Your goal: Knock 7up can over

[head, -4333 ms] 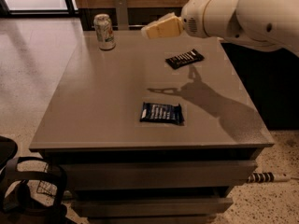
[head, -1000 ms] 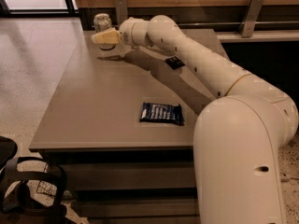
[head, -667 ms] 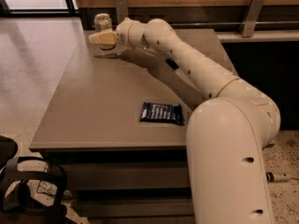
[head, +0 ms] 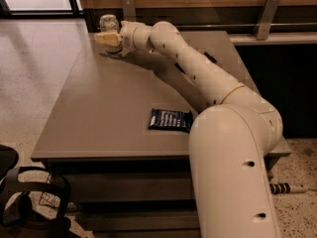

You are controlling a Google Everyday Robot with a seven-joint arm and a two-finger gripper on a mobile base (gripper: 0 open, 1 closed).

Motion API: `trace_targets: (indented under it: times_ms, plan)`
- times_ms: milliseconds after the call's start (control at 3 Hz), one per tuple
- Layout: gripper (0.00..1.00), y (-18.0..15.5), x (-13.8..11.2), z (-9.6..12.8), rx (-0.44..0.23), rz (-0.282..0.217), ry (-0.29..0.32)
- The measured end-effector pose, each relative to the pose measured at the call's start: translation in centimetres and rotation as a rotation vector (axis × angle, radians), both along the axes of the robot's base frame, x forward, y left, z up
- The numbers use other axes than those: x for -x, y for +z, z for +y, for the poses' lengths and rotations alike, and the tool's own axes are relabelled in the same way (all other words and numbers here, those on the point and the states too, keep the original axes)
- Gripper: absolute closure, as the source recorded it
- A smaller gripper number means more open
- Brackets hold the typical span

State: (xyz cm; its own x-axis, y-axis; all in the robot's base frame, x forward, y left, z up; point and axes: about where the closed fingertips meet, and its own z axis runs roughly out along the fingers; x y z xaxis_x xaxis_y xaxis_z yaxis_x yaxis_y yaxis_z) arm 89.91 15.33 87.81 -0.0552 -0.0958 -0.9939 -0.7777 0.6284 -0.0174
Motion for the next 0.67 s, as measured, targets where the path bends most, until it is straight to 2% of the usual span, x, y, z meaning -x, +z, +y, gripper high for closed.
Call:
trace_targets:
  times_ms: [667]
  plan:
    - [0.72, -0.19, 0.1, 0.57, 0.0, 0.003, 0.007]
